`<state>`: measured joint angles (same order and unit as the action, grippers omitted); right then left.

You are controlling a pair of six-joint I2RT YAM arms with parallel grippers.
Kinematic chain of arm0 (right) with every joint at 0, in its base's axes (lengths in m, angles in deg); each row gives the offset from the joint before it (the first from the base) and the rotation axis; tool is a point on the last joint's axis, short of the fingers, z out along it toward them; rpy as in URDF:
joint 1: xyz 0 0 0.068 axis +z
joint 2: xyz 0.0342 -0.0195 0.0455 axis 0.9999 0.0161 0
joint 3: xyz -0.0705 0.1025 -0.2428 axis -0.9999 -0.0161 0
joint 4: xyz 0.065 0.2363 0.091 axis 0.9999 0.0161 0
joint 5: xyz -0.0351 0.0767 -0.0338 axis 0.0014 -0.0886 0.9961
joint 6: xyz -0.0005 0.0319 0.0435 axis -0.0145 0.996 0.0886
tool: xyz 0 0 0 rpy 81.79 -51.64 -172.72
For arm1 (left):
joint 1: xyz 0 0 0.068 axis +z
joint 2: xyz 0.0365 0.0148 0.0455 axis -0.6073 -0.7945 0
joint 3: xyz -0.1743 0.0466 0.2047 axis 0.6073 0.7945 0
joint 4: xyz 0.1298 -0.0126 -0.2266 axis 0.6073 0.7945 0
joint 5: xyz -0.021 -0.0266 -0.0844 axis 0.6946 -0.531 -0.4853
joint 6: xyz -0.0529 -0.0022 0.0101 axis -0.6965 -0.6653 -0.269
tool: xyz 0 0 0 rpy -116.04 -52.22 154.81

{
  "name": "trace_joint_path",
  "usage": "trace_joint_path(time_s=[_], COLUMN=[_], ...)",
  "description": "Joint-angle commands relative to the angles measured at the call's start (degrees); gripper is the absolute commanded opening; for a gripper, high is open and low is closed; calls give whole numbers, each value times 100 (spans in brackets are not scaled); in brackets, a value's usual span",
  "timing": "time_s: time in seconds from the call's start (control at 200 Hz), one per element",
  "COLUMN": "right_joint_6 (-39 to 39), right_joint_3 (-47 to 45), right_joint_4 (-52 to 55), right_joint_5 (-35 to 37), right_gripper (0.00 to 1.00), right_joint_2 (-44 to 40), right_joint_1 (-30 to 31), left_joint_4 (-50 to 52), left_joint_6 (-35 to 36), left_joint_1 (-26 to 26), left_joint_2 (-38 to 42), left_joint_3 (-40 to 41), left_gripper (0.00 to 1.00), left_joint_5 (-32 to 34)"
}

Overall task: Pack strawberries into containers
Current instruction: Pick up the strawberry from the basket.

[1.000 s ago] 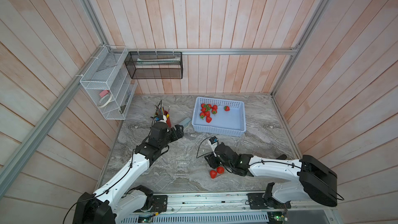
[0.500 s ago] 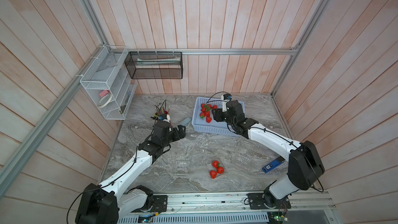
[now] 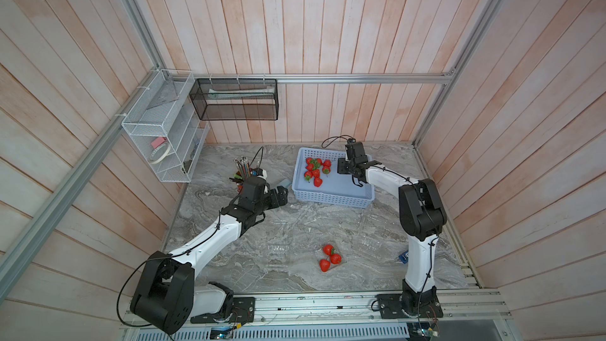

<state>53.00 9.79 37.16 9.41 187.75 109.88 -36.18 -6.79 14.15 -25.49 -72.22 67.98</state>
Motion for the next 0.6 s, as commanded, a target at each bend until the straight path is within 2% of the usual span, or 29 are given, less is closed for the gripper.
trace_joint_path(time_s=[0.0,0.595], right_joint_6=[-135,66], right_joint_3=[302,736], right_joint_4=[229,-425], right_joint_5=[34,-305], right_gripper=[59,59], right_joint_2=[310,1160], right_joint_1=[-106,-427], left_joint_4=[-224,-463], left_joint_6=[118,197], left_joint_1=[13,13], left_joint_2=[-180,-1118], left_joint_3=[-216,-620], left_gripper=[96,95], left_joint_5=[-3,-122])
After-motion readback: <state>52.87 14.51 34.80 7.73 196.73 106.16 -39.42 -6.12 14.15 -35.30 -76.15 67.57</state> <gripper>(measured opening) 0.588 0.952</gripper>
